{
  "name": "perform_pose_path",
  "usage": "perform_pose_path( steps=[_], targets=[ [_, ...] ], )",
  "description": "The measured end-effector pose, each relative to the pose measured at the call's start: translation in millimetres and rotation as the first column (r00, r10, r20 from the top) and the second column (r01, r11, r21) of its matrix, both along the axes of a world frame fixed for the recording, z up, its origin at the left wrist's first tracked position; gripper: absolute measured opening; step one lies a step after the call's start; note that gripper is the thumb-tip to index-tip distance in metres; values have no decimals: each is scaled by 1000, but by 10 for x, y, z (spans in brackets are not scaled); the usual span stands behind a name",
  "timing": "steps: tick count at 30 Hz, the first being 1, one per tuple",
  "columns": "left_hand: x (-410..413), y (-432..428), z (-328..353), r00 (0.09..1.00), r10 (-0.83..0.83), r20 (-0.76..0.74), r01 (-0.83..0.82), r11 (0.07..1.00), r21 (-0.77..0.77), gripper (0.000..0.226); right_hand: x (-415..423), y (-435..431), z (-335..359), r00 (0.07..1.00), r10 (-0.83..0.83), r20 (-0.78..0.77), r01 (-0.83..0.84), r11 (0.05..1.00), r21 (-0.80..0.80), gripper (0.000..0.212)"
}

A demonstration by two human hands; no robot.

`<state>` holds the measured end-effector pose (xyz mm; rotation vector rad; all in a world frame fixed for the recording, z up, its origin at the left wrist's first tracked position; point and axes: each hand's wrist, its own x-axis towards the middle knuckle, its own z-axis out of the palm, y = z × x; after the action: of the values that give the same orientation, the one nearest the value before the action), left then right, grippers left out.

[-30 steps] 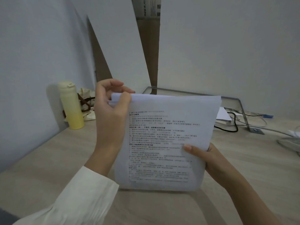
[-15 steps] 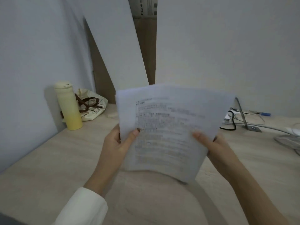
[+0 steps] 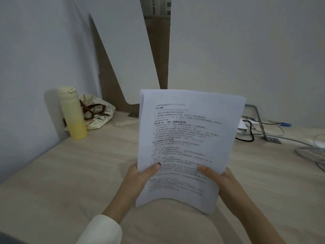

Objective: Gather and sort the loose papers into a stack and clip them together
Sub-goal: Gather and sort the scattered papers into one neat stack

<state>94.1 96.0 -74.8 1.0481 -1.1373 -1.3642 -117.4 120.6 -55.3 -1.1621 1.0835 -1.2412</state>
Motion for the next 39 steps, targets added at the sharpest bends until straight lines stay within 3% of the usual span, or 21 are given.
perform_pose_path(
  steps=[10,19,27,30,34,39],
  targets=[
    [-3,-25,-59,999,-32,-8,33,999,14,36,-66,35,-55,999,41,-1,-41,999,11,25],
    [20,-72,-7,998,-59,10,59,998,-9,22,-100,59,-59,997,7,-72,-7,1000,8,24],
    [-45,-10,2,1000,-19,-14,19,1000,-2,30,-137,62,-110,992,-4,-125,8,999,32,21],
    [2,-18,472,998,57,-16,-59,982,-177,53,-166,60,-96,989,18,-145,-10,999,53,23],
    [-35,-36,1144,980,200,16,-175,890,-421,40,-167,66,-113,992,6,-124,2,998,66,27],
    [-137,-145,1282,928,362,90,-287,847,-447,13,-157,66,-125,994,8,-108,-1,998,60,24]
  ],
)
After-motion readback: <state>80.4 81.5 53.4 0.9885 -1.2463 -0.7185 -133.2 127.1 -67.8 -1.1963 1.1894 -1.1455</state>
